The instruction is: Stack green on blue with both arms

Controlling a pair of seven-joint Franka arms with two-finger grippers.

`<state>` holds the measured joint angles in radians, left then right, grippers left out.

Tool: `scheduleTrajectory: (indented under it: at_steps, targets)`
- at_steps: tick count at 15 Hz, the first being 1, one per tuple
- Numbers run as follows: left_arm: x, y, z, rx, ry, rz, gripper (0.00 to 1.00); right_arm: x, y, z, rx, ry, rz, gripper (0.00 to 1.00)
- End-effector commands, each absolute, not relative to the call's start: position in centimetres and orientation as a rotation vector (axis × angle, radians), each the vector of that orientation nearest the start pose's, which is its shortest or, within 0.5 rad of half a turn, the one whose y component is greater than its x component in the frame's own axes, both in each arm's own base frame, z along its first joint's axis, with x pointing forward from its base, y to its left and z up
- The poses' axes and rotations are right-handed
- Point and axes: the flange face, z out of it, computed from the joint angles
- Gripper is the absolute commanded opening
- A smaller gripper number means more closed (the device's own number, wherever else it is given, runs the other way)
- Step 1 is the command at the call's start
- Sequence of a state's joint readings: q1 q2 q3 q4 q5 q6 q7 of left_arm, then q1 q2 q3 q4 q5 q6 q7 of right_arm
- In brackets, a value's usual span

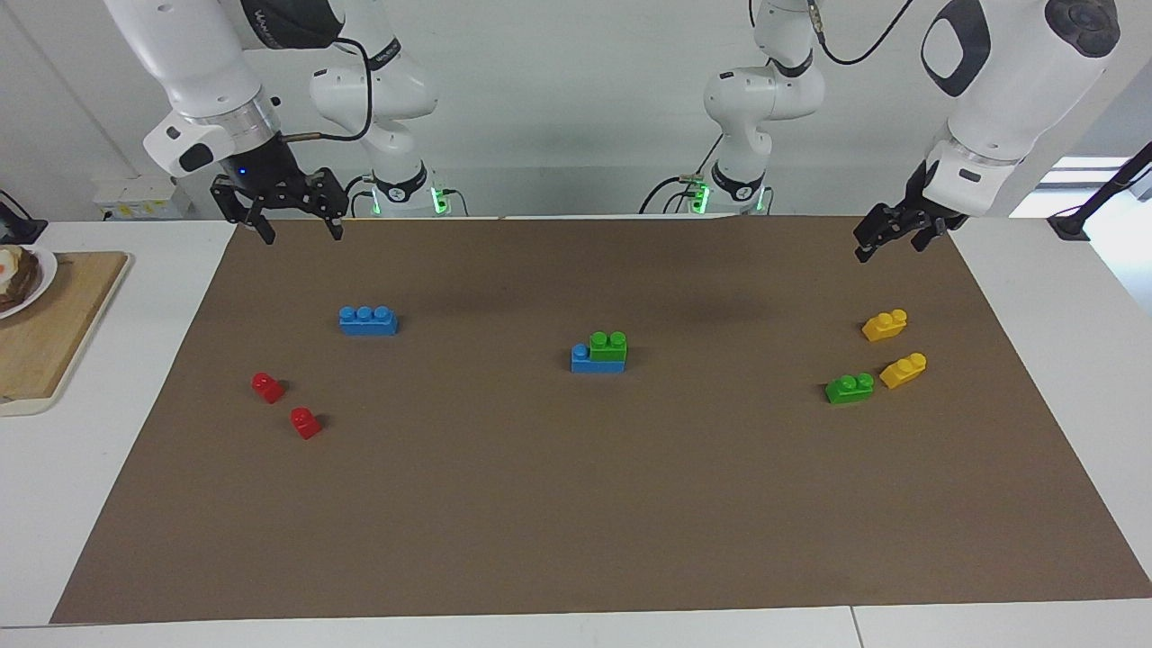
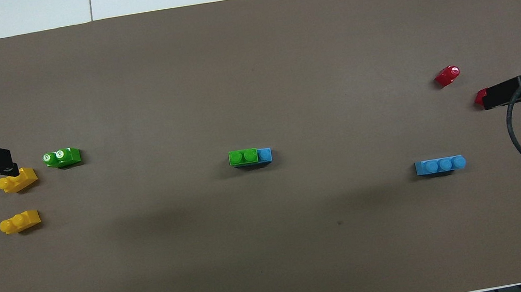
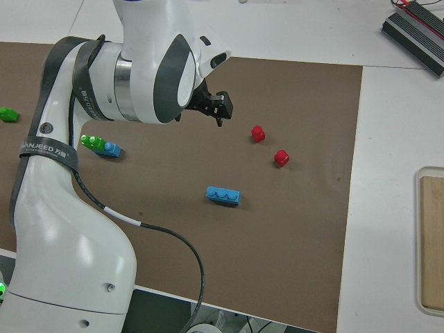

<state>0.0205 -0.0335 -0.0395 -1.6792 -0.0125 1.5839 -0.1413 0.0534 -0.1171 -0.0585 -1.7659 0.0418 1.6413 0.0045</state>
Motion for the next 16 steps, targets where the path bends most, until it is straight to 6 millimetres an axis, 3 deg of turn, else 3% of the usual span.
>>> scheduleTrajectory:
  at_steps: [1, 3, 16]
  targets:
    - [54.6, -1.2, 59.7, -3.138, -0.130, 0.116, 1.00, 52.8, -0.7, 60.5, -3.112, 0.025, 0.043, 1.00]
    - [54.6, -2.0, 59.6, -3.140, -0.107, 0.104, 1.00, 52.8, -1.1, 60.4, -3.112, 0.058, 0.050, 1.00]
    - [55.2, -1.4, 60.1, -3.145, -0.087, 0.056, 1.00, 52.4, -2.0, 60.1, -3.155, 0.078, 0.066, 1.00]
